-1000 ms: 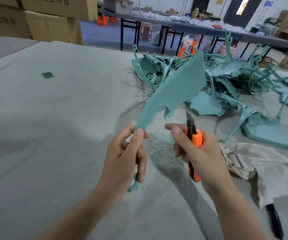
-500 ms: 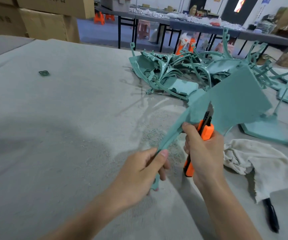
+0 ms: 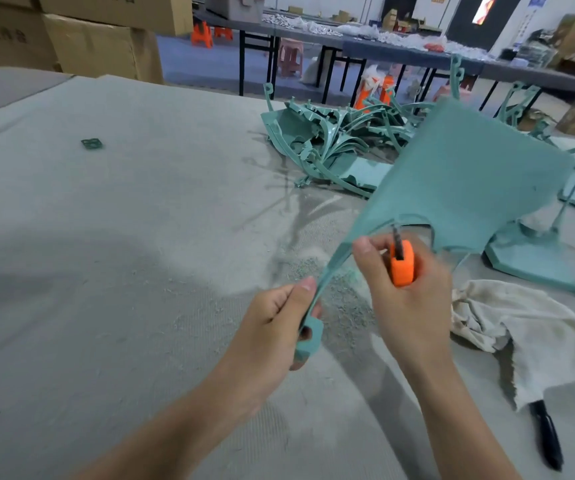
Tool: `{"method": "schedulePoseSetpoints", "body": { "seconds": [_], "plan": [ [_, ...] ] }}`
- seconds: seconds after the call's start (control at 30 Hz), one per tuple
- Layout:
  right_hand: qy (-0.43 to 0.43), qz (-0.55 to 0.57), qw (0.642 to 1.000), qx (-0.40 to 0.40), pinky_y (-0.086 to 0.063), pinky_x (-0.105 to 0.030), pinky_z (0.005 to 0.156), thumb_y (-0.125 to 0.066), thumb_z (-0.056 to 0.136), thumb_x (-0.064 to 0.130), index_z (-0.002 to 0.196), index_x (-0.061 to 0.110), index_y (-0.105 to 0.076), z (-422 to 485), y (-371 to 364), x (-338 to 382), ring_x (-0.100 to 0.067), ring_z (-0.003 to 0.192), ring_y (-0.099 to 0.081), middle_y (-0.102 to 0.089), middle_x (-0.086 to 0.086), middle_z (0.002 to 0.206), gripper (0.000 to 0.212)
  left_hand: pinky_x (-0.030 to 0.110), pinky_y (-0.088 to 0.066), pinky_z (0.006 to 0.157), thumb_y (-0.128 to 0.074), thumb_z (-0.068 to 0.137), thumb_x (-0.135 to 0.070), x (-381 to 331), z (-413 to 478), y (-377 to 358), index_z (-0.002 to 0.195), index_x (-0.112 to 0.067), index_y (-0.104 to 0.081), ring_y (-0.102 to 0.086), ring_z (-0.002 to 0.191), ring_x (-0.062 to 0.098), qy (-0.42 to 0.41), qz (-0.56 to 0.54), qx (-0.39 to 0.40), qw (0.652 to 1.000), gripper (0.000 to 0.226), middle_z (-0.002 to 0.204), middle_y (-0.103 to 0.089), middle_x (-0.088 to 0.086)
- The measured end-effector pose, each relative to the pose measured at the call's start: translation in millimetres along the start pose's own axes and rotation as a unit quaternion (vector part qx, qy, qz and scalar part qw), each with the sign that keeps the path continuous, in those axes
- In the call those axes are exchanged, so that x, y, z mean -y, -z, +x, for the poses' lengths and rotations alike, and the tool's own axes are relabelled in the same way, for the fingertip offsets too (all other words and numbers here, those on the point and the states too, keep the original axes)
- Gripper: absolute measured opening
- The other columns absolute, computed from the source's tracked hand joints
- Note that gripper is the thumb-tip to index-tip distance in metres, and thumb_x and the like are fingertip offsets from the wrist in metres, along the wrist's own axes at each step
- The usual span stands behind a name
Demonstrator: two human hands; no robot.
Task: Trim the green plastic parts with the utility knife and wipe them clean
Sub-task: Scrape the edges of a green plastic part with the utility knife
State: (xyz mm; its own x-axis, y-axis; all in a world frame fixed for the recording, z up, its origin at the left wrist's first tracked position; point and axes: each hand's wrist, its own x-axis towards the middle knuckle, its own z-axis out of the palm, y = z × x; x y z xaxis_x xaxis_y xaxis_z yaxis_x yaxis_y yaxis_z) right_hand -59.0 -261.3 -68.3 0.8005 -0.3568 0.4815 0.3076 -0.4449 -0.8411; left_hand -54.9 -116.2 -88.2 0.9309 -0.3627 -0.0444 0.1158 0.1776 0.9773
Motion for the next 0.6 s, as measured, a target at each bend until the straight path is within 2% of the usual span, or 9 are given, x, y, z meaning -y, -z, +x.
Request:
{"method": "schedulePoseSetpoints", "body": {
  "seconds": [0.1,0.2,0.33,0.43,0.6],
  "plan": [
    [0.025,-0.067,0.993,0.092,-0.034,-0.023,0.048,-0.039,0.081,0.085,0.078,0.024,-0.054,-4,-4,0,-0.008,0.049,-0.042,-0.050,0.000,0.060,0.063,0.016,-0.020,0.036,-0.046,0.095,-0.033,-2,4,4,0.058,-0.016,-0.045,-0.024,0.032,0.006,0.019,-0.100,0.004,0.995,0.040,0.044,-0.030,-0.003],
    [0.041,-0.116,0.979,0.161,-0.027,-0.020,0.050,-0.022,0.086,0.084,0.075,0.021,-0.050,-8,-7,0,-0.010,0.048,-0.041,-0.045,0.009,0.055,0.069,0.016,-0.018,0.036,-0.046,0.094,-0.032,-2,8,9,0.054,-0.017,-0.042,-0.022,0.031,0.008,0.007,-0.134,-0.004,0.991,0.042,0.044,-0.027,-0.001],
    [0.052,-0.184,0.962,0.194,-0.030,-0.027,0.055,-0.028,0.093,0.071,0.071,0.030,-0.045,-11,-8,-3,-0.013,0.052,-0.044,-0.044,0.010,0.055,0.049,0.017,-0.020,0.036,-0.043,0.099,-0.030,-3,11,14,0.053,-0.021,-0.042,-0.021,0.034,0.008,-0.005,-0.136,-0.034,0.990,0.046,0.045,-0.026,-0.001],
    [0.082,-0.227,0.951,0.194,-0.030,-0.028,0.054,-0.031,0.092,0.070,0.068,0.024,-0.043,-14,-10,-1,-0.015,0.056,-0.045,-0.043,0.008,0.057,0.053,0.016,-0.022,0.037,-0.042,0.100,-0.029,-5,11,14,0.049,-0.024,-0.043,-0.023,0.034,0.007,-0.016,-0.115,-0.059,0.992,0.051,0.044,-0.028,-0.005],
    [0.098,-0.270,0.941,0.178,-0.024,-0.022,0.051,-0.031,0.091,0.069,0.066,0.028,-0.039,-16,-11,5,-0.011,0.055,-0.044,-0.040,0.010,0.057,0.048,0.015,-0.026,0.037,-0.040,0.102,-0.029,-5,8,12,0.046,-0.024,-0.051,-0.028,0.034,0.003,-0.014,-0.085,-0.059,0.995,0.057,0.044,-0.033,-0.008]
  ]
}}
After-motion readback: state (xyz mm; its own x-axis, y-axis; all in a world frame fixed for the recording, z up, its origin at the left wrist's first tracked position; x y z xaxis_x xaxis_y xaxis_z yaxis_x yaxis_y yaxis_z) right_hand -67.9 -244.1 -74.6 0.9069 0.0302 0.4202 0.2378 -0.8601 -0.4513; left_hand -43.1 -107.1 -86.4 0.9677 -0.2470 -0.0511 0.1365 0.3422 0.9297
